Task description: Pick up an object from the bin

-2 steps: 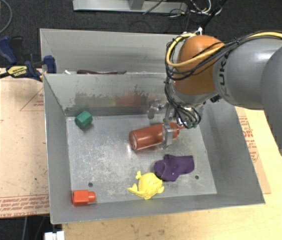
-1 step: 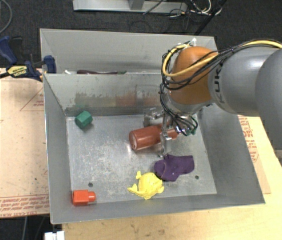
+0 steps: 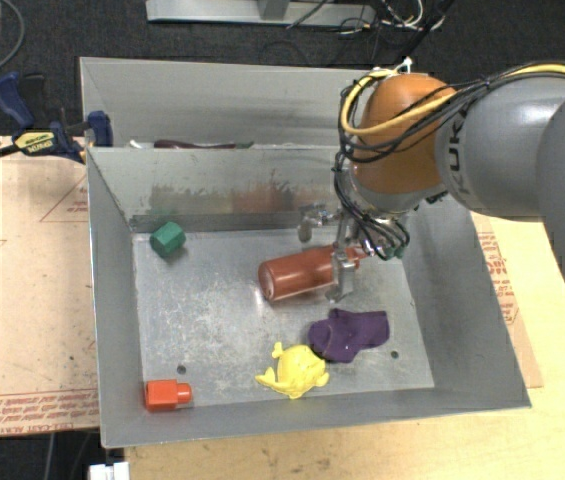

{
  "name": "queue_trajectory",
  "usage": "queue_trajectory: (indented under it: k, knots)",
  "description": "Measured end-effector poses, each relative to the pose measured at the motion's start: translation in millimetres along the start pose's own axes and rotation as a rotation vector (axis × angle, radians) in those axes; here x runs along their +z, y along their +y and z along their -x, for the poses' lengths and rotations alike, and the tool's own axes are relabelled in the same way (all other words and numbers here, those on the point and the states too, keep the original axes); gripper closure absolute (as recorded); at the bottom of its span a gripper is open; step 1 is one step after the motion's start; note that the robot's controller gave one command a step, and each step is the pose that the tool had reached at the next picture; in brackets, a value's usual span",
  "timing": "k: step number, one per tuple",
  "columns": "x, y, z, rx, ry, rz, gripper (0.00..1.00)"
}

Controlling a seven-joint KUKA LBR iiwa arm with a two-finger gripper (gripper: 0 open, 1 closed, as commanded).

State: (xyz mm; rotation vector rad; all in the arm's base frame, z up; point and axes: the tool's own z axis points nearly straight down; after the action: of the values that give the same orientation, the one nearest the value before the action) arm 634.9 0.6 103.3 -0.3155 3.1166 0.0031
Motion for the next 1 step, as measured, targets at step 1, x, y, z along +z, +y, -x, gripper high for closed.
queue_trajectory:
  k: [1]
  knots:
    - [19.9, 4.9, 1.4, -0.031, 0.0, 0.0, 0.0]
